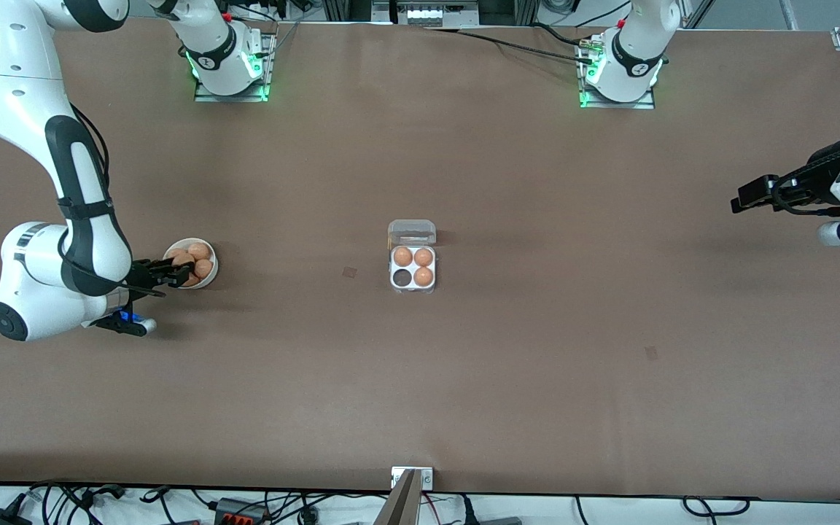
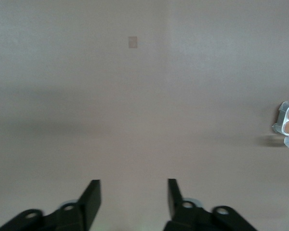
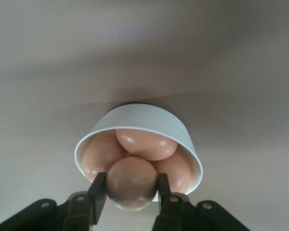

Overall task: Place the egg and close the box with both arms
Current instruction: 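Carry the egg to the egg box's empty slot with the right gripper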

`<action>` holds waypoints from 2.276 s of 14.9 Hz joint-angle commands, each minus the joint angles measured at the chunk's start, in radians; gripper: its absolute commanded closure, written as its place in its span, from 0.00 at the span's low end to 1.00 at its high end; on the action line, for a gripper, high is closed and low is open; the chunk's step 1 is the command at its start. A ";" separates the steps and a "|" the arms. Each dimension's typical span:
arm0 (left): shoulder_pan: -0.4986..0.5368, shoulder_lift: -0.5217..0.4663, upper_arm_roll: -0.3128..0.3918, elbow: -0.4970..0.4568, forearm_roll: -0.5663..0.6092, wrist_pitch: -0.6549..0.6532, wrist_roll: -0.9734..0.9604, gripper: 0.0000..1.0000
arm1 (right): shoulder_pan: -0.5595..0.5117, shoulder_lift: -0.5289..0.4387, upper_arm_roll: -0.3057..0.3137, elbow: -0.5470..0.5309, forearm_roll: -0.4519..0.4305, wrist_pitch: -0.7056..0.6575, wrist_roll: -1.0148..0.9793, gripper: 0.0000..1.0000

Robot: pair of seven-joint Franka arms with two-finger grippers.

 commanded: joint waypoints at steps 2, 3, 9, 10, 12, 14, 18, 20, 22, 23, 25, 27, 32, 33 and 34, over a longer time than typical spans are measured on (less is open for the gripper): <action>0.006 0.001 -0.008 0.024 -0.002 -0.012 0.013 0.67 | 0.006 -0.028 0.008 0.036 0.010 -0.051 -0.035 0.77; 0.007 0.000 -0.008 0.024 -0.002 -0.017 0.013 0.72 | 0.007 -0.058 0.021 0.036 0.009 -0.056 -0.048 0.77; 0.006 -0.009 -0.011 0.024 -0.004 -0.092 0.006 0.87 | 0.094 -0.171 0.098 0.034 0.012 -0.018 -0.106 0.80; 0.004 -0.011 -0.014 0.024 -0.002 -0.093 0.005 0.87 | 0.126 -0.183 0.115 0.034 0.010 0.036 -0.092 0.80; 0.000 -0.011 -0.016 0.026 -0.005 -0.093 0.003 0.87 | 0.227 -0.187 0.127 0.033 0.010 0.120 -0.060 0.80; -0.002 -0.017 -0.021 0.026 -0.009 -0.106 0.002 0.95 | 0.314 -0.183 0.126 0.031 0.007 0.199 0.018 0.80; -0.002 -0.017 -0.037 0.027 -0.015 -0.139 0.002 0.99 | 0.434 -0.161 0.126 0.030 0.000 0.350 0.165 0.80; -0.002 -0.017 -0.054 0.027 -0.015 -0.139 0.000 0.99 | 0.482 -0.137 0.126 0.024 0.003 0.409 0.234 0.80; -0.002 -0.019 -0.074 0.027 -0.015 -0.142 -0.051 0.99 | 0.529 -0.112 0.126 0.022 0.004 0.446 0.289 0.80; -0.005 -0.019 -0.076 0.029 -0.016 -0.156 -0.097 0.99 | 0.537 -0.097 0.126 0.024 0.004 0.455 0.314 0.80; -0.012 -0.020 -0.106 0.030 -0.015 -0.167 -0.130 0.99 | 0.557 -0.066 0.126 0.024 0.007 0.492 0.343 0.80; -0.014 -0.020 -0.117 0.030 -0.015 -0.167 -0.132 0.99 | 0.585 -0.040 0.126 0.024 0.009 0.536 0.389 0.80; -0.016 -0.015 -0.114 0.049 -0.016 -0.164 -0.122 0.94 | 0.611 0.007 0.126 0.024 0.009 0.576 0.432 0.80; -0.017 -0.015 -0.113 0.049 -0.016 -0.161 -0.122 0.95 | 0.615 0.015 0.126 0.025 0.010 0.585 0.435 0.80; -0.019 -0.014 -0.114 0.049 -0.016 -0.161 -0.124 0.95 | 0.616 0.018 0.126 0.025 0.010 0.592 0.443 0.80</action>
